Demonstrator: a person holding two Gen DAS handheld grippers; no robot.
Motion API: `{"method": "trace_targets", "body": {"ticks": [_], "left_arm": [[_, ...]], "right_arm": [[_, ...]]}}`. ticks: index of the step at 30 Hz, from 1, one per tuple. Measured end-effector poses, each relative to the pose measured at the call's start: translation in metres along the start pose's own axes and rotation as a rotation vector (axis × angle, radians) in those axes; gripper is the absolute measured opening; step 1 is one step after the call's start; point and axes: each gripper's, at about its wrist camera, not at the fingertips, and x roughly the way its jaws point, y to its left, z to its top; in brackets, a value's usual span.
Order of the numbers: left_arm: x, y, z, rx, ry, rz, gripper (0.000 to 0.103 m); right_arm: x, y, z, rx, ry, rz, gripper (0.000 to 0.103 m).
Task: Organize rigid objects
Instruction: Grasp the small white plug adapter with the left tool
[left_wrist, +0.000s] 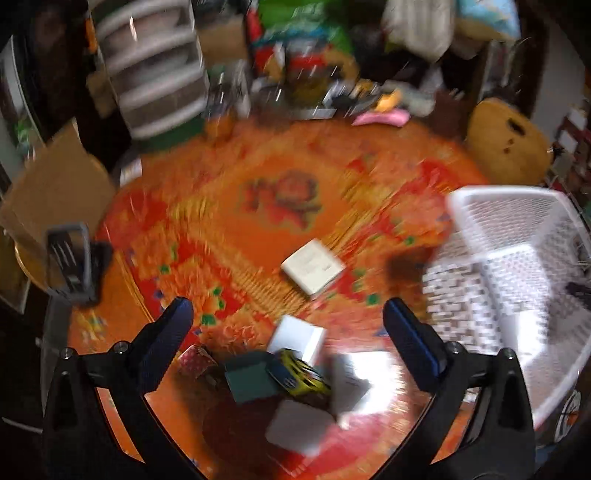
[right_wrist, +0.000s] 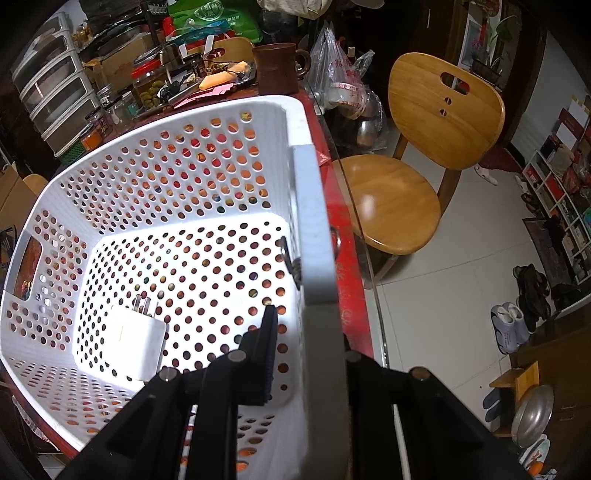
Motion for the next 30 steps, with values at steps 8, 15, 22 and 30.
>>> {"method": "trace_targets", "body": {"ticks": [8, 15, 22, 30], "left_arm": [[0.090, -0.006, 0.018, -0.010, 0.158, -0.057, 0.082], [0.126, -0.028, 0.028, -0.004, 0.218, -0.015, 0.071], [0.138, -0.029, 0.032, -0.052, 0.208, -0.021, 0.059], [0.114, -0.023, 0.031, -0.056, 0.126, 0.106, 0.058]], "right_arm": [[0.000, 0.001, 0.000, 0.001, 0.006, 0.000, 0.016], [0.001, 0.000, 0.000, 0.000, 0.007, 0.001, 0.016], [0.001, 0.001, 0.000, 0.000, 0.008, -0.001, 0.016], [0.001, 0.001, 0.000, -0.002, 0.009, -0.002, 0.016]]}}
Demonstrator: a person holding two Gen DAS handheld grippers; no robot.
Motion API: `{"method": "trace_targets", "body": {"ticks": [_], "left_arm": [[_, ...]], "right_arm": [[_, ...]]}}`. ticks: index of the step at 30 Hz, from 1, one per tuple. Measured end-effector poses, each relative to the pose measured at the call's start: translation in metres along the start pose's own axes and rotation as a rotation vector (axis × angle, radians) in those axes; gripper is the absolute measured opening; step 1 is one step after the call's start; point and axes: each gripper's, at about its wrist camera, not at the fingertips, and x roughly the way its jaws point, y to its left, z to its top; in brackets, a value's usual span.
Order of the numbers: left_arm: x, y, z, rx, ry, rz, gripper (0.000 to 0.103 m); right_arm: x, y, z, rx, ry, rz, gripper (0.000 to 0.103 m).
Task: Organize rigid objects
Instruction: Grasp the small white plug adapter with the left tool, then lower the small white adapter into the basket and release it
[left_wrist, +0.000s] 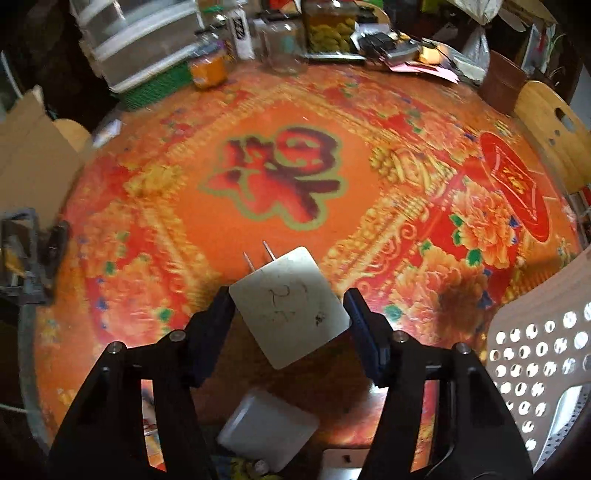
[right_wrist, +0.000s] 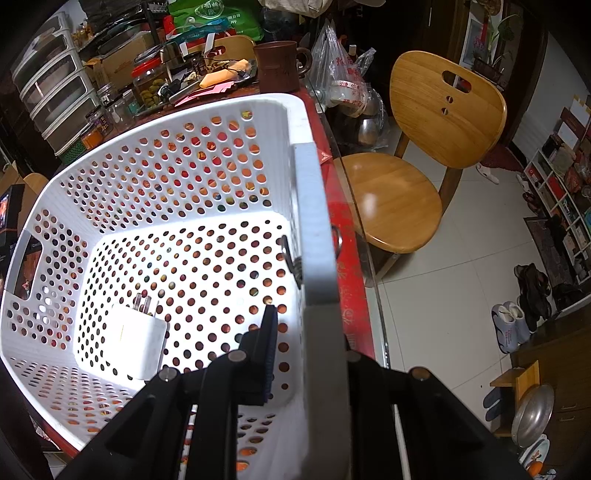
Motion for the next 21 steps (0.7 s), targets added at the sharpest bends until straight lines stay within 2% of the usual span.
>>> {"method": "trace_targets", "body": {"ticks": [4, 6, 11, 16, 21], "left_arm": [[-0.022, 0.008, 0.001, 0.000, -0.033, 0.071, 0.059], [-0.037, 0.010, 0.001, 0.007, -0.060, 0.139, 0.059], [-0.088, 0.002, -0.004, 0.045, -0.143, 0.220, 0.059], [-0.143, -0.026, -0.013, 0.104, -0.219, 0.208, 0.059], [-0.178, -0.064, -0.022, 0.170, -0.245, 0.159, 0.059]], "right_arm": [[0.000, 0.001, 0.000, -0.002, 0.000, 0.001, 0.016], [0.000, 0.001, 0.000, -0.003, 0.000, 0.001, 0.016], [0.000, 0.001, 0.000, -0.004, -0.001, 0.001, 0.016], [0.001, 0.002, 0.001, -0.006, -0.001, -0.003, 0.016], [0.001, 0.003, 0.002, -0.007, 0.001, -0.003, 0.016]]}}
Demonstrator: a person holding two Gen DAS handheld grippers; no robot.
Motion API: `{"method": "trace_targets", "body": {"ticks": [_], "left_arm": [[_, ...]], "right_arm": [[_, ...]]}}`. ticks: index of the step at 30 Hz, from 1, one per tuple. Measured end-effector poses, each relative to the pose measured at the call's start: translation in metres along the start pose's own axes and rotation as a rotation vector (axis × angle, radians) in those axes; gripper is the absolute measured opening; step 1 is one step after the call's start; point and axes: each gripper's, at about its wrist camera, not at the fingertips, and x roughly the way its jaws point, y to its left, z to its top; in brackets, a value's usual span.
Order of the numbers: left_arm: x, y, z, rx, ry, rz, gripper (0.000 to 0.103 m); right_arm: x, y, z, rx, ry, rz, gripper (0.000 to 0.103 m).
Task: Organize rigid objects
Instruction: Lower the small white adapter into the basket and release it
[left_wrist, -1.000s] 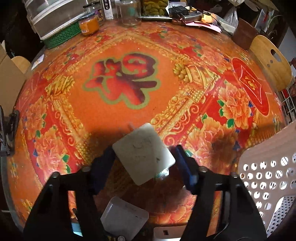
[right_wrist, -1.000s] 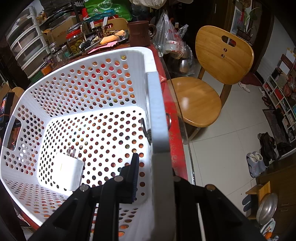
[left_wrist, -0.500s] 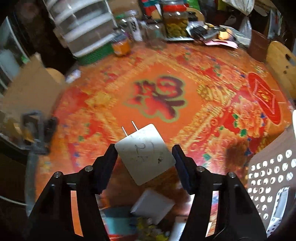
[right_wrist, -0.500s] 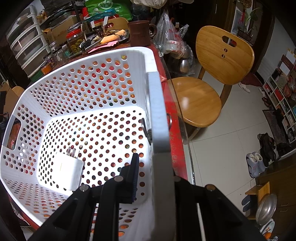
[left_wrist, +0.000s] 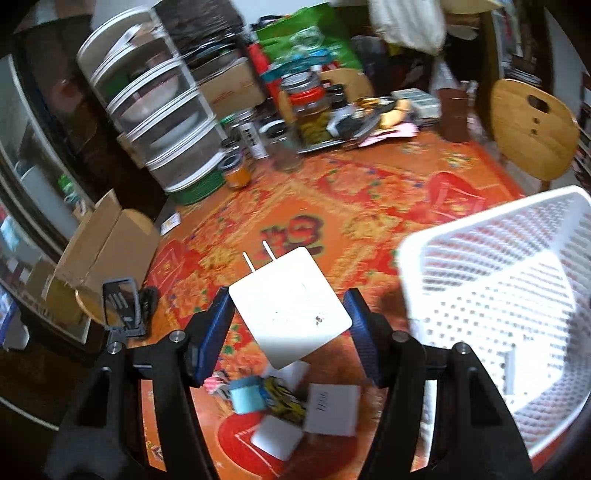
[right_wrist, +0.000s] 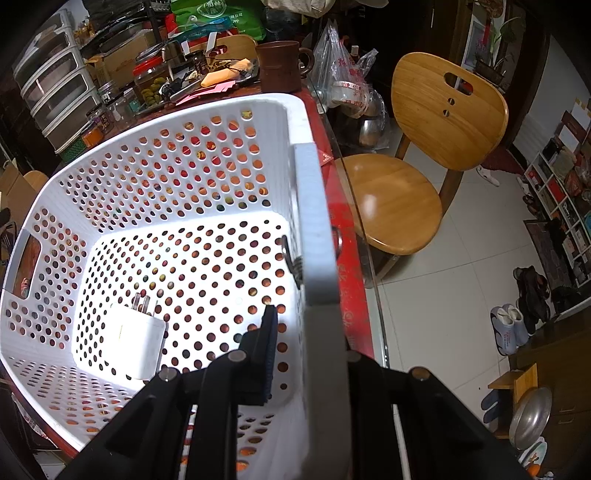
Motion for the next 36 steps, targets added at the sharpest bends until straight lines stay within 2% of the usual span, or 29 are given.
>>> {"method": "trace_targets", "body": {"ticks": [16, 22, 36], "left_arm": [[-0.043, -0.125, -0.005, 0.163, -0.009, -0.071, 0.059], [-0.031, -0.157, -0.009, 0.217, 0.033, -0.090, 0.059], [-0.002, -0.195, -0.017, 0.277, 0.113, -0.158, 0.059]], "right_arm": [[0.000, 0.000, 0.000, -0.002, 0.002, 0.007, 0.016], [-0.001, 0.001, -0.001, -0.004, 0.002, 0.008, 0.016], [-0.001, 0.003, -0.001, -0.007, 0.003, 0.012, 0.016]]}}
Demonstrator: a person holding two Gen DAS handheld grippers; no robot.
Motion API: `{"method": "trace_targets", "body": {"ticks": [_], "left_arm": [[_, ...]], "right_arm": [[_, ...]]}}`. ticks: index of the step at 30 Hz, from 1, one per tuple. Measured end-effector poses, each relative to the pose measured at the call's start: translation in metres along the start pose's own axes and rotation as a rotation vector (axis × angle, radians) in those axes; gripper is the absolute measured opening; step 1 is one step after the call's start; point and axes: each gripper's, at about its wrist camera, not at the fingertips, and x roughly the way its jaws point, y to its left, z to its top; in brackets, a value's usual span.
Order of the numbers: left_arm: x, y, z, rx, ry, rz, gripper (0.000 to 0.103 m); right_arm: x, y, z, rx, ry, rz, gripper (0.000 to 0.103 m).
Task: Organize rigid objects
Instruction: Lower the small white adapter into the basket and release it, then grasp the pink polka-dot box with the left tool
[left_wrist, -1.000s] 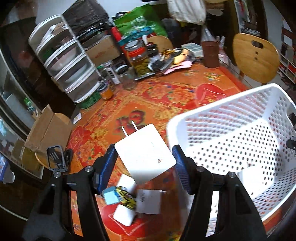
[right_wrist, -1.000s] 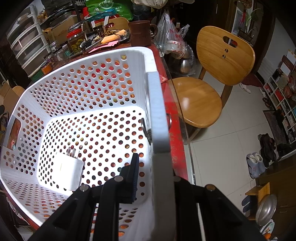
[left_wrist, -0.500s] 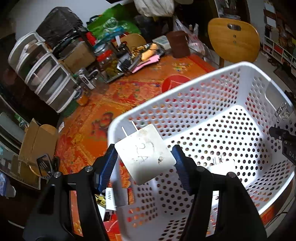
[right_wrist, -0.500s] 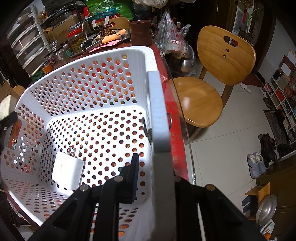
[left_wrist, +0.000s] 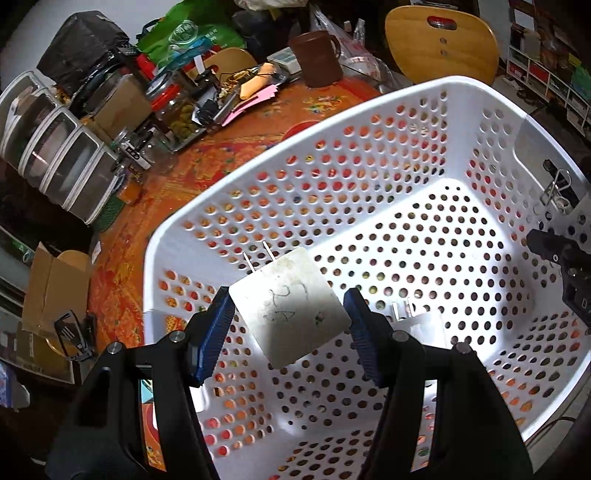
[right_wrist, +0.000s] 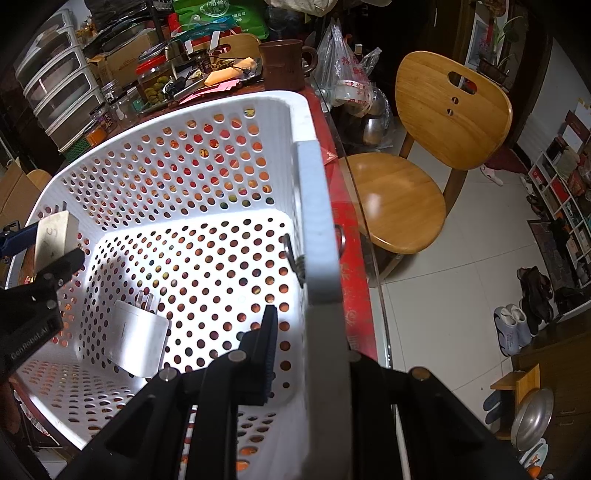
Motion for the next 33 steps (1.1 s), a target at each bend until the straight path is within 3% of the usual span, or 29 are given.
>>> {"method": "trace_targets", "body": {"ticks": [8, 12, 19, 23, 26, 29, 33], "left_arm": [[0.005, -0.002, -0.003, -0.009, 0.010, -0.068, 0.060], [-0.006, 0.003, -0.006, -0.001, -0.051, -0.041, 0.092], [-0.047, 0.035, -0.029, -0.039, -0.178, -0.066, 0.094], [-0.076, 0.085, -0.064, -0.121, -0.264, -0.068, 0.099], [-0.086, 0.140, -0.102, -0.235, -0.305, -0.008, 0.102], [-0.065, 0.196, -0.137, -0.337, -0.242, 0.040, 0.102], [0.004, 0.263, -0.181, -0.471, -0.087, 0.010, 0.102]], "right_arm": [[0.000, 0.000, 0.000, 0.000, 0.001, 0.000, 0.016], [0.000, 0.000, 0.000, 0.000, 0.003, -0.002, 0.016], [-0.001, -0.001, 0.001, -0.002, 0.005, -0.003, 0.016], [-0.001, -0.001, 0.001, -0.003, 0.006, -0.004, 0.016], [-0.001, -0.001, 0.001, -0.006, 0.006, -0.007, 0.016], [0.000, -0.001, 0.001, -0.010, 0.007, -0.010, 0.016], [0.000, -0.001, 0.002, -0.009, 0.008, -0.014, 0.016]]}}
